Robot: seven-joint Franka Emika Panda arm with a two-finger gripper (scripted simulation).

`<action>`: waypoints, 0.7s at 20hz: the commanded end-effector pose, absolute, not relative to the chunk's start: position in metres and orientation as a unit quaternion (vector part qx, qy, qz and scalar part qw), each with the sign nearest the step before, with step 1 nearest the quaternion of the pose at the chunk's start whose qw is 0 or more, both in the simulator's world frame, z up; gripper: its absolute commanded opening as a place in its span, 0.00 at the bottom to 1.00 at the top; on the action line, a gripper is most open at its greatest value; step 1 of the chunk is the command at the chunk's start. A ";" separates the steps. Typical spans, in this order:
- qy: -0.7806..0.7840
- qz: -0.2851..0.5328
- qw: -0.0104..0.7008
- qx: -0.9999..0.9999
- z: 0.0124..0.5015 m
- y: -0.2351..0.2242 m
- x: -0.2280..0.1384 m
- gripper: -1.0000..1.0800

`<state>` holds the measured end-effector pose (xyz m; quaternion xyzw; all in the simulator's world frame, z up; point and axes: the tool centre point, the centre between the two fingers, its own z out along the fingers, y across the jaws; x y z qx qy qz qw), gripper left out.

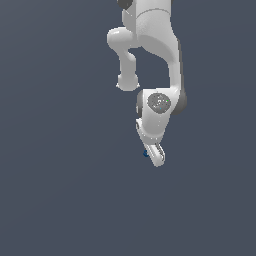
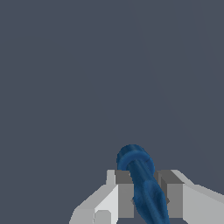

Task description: Pick up the object and move it to a goal position.

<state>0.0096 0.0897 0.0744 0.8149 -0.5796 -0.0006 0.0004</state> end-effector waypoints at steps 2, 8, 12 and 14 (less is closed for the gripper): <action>-0.580 0.000 0.000 0.815 0.100 0.086 0.008 0.00; -0.580 0.000 0.000 0.815 0.161 0.075 0.005 0.00; -0.580 0.000 0.000 0.814 0.210 0.067 0.002 0.00; -0.580 0.000 0.000 0.814 0.234 0.063 0.001 0.00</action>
